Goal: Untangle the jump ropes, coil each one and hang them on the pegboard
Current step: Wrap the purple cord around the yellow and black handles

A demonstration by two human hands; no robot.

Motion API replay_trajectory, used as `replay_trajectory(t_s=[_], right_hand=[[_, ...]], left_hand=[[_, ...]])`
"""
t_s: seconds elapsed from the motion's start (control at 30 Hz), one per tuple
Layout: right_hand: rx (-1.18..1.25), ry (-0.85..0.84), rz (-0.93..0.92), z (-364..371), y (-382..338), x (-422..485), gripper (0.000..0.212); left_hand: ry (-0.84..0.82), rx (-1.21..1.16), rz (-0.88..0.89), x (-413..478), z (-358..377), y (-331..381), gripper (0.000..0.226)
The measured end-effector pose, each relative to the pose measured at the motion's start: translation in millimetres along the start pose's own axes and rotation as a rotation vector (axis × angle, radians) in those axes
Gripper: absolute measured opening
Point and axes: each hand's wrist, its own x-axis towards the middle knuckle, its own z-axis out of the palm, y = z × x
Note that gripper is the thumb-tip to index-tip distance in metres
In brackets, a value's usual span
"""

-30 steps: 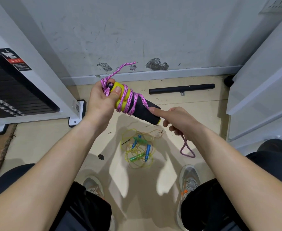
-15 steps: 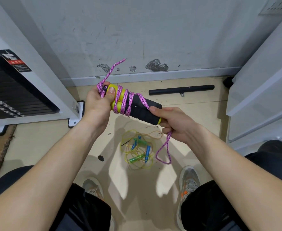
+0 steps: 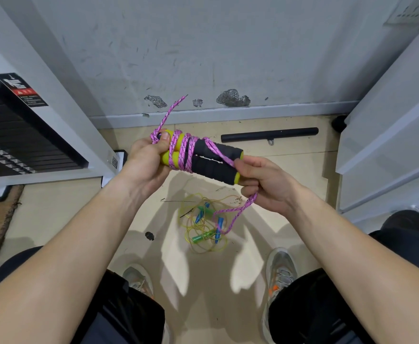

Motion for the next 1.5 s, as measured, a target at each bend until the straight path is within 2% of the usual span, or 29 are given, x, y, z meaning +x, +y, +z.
replay_trajectory(t_s=[0.13,0.2,0.27,0.37,0.5,0.57,0.6,0.7,0.77,0.83,0.87,0.9,0.97,1.0,1.07,1.13,1.2,1.3,1.4,1.5], right_hand=[[0.013,-0.101,-0.09,6,-9,-6,0.019],[0.009,-0.09,-0.105,9,-8,-5,0.021],[0.018,-0.077,-0.11,12,-6,-5,0.015],[0.019,-0.052,-0.099,10,-4,0,0.016],[-0.132,-0.001,-0.09,14,10,4,0.055],[-0.215,0.043,-0.122,22,17,2,0.058],[-0.241,0.059,-0.134,26,18,1,0.055],[-0.306,0.097,-0.153,22,16,5,0.027],[-0.37,0.114,-0.162,12,13,9,0.035],[-0.493,0.116,-0.202,7,8,12,0.024],[-0.541,0.098,-0.222,5,6,13,0.012],[-0.578,0.07,-0.231,4,4,13,0.007],[-0.666,0.029,-0.255,2,7,14,0.039],[-0.709,0.012,-0.252,1,10,14,0.044],[-0.814,-0.04,-0.203,-1,14,14,0.034],[-0.916,-0.113,-0.126,-5,14,15,0.011],[-1.008,-0.158,-0.085,-9,10,16,0.014],[-1.011,-0.231,-0.046,-11,-1,13,0.016],[-1.121,-0.206,-0.072,-17,-12,10,0.018],[-1.42,-0.116,-0.193,-17,-13,10,0.033]], left_hand=[[-0.047,-0.1,-0.066,-3,1,0,0.02],[-0.044,-0.105,-0.075,-3,1,-1,0.026],[-0.045,-0.122,-0.08,-4,2,-1,0.028],[-0.066,-0.161,-0.073,-1,0,-2,0.024],[-0.164,-0.143,-0.091,-5,8,-7,0.02],[-0.229,-0.14,-0.129,-9,15,-13,0.022],[-0.25,-0.147,-0.142,-9,16,-16,0.025],[-0.293,-0.152,-0.153,-7,15,-15,0.025],[-0.327,-0.136,-0.157,-7,13,-13,0.021],[-0.395,-0.127,-0.148,-6,10,-13,0.021],[-0.432,-0.109,-0.132,-6,8,-12,0.02],[-0.466,-0.081,-0.111,-5,7,-11,0.018],[-0.525,-0.009,-0.088,-4,5,-8,0.017],[-0.561,0.028,-0.093,-5,3,-7,0.02],[-0.688,0.119,-0.126,-8,0,-6,0.027],[-0.832,0.252,-0.145,-11,-1,-5,0.041],[-0.92,0.366,-0.139,-13,-1,-4,0.046],[-0.975,0.446,-0.142,-15,-3,-5,0.052],[-1.044,0.502,-0.173,-22,-3,-6,0.041],[-1.076,0.599,-0.138,-25,-2,-10,0.036]])
